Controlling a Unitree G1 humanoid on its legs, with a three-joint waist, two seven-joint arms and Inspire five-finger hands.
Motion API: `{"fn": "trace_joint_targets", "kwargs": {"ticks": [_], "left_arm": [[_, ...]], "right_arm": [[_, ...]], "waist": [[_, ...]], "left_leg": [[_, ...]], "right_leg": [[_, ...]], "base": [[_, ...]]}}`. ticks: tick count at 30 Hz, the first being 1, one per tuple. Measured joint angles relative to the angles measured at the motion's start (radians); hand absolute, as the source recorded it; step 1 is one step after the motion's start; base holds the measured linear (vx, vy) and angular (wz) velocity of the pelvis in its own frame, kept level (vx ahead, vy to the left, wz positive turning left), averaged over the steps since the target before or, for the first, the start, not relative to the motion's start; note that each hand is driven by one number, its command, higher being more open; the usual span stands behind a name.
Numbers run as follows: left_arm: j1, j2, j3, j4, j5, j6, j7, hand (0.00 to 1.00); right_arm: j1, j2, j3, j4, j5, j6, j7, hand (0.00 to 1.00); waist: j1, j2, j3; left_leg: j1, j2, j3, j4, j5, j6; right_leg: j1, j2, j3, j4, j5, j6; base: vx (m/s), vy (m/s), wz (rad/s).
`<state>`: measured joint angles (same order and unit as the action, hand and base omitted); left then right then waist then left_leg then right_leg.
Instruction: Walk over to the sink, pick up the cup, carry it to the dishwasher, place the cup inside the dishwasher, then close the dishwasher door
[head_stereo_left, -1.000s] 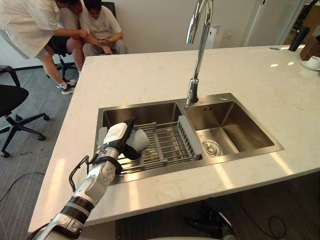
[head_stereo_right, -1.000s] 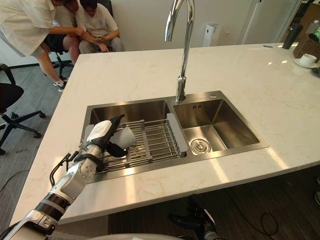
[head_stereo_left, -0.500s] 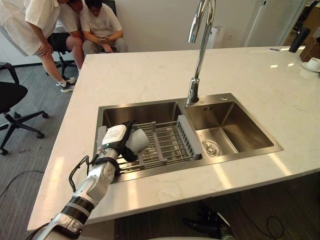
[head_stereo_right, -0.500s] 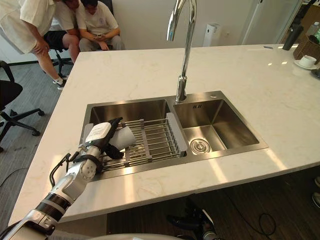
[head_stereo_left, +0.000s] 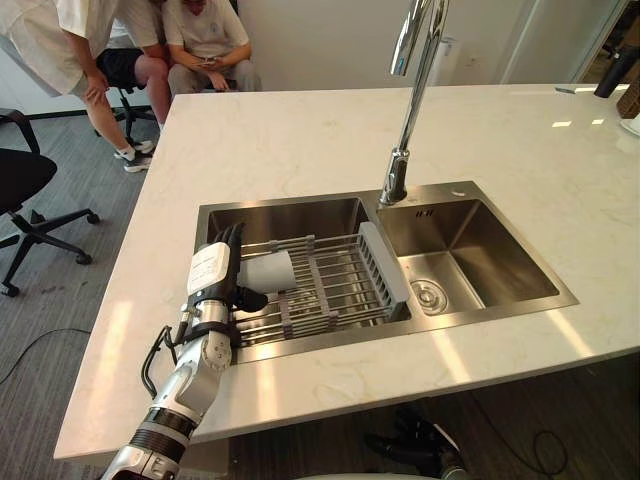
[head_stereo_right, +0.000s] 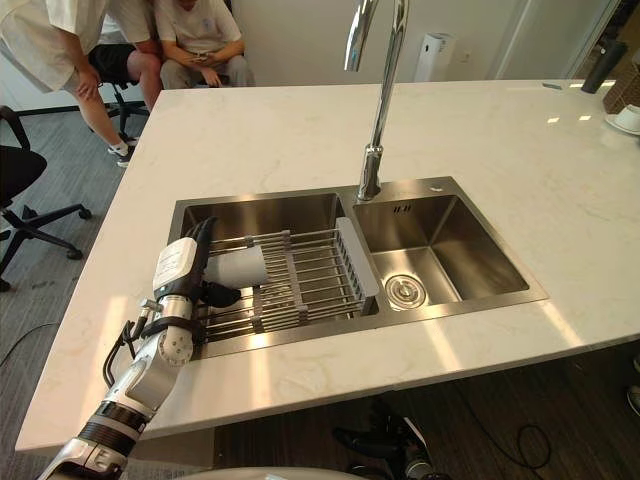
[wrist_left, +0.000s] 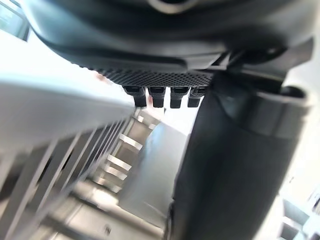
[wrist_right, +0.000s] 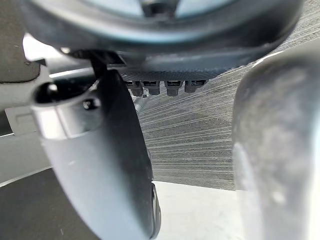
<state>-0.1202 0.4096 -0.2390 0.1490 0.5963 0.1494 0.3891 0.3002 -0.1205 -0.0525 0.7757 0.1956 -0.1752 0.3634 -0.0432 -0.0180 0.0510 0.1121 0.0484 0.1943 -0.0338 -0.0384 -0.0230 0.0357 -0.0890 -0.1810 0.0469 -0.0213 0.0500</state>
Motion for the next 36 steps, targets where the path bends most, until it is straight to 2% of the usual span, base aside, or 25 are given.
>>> {"fn": "trace_joint_targets", "kwargs": {"ticks": [7,13,21,29,36], "left_arm": [[0.073,-0.045,-0.002,-0.08,0.07,-0.001,-0.055,1.0],[0.077,-0.047,-0.008,-0.081,0.12,-0.006,-0.109,1.0],[0.045,-0.034,-0.054,-0.077,0.186,0.022,-0.193,1.0],[-0.02,0.0,-0.126,-0.027,0.207,0.052,-0.218,1.0],[-0.062,0.001,-0.133,0.034,0.168,0.066,-0.236,1.0]], "right_arm": [[0.001,0.0,0.0,0.0,0.0,0.0,-0.001,1.0],[0.001,0.0,0.0,0.0,0.0,0.0,0.0,1.0],[-0.018,0.0,0.0,0.008,0.0,0.0,0.001,1.0],[-0.028,-0.006,0.001,0.033,0.001,0.0,0.009,1.0],[-0.037,-0.018,0.001,0.04,0.003,0.0,0.012,1.0]], "waist": [[0.008,0.002,-0.001],[0.008,0.003,-0.002],[0.007,0.004,-0.005],[0.002,0.009,-0.008],[-0.001,0.019,-0.015]], "left_leg": [[0.001,0.001,-0.011,0.006,0.0,0.0],[0.001,0.001,-0.016,0.004,0.005,-0.001],[0.001,-0.001,-0.019,0.001,0.006,0.0],[0.002,-0.002,-0.019,0.0,0.008,0.001],[0.002,-0.005,-0.019,-0.008,0.017,0.003]], "right_leg": [[0.008,-0.001,-0.011,0.002,-0.003,-0.001],[0.006,-0.002,-0.015,0.004,-0.004,-0.001],[0.006,-0.002,-0.017,0.001,-0.003,0.0],[0.008,-0.003,-0.017,-0.002,-0.001,-0.001],[0.017,-0.002,-0.016,-0.03,0.017,-0.001]], "base": [[-0.04,-0.012,0.05],[-0.04,-0.015,0.03],[0.0,0.0,0.0],[0.0,0.0,0.0],[-0.01,-0.002,0.0]]}}
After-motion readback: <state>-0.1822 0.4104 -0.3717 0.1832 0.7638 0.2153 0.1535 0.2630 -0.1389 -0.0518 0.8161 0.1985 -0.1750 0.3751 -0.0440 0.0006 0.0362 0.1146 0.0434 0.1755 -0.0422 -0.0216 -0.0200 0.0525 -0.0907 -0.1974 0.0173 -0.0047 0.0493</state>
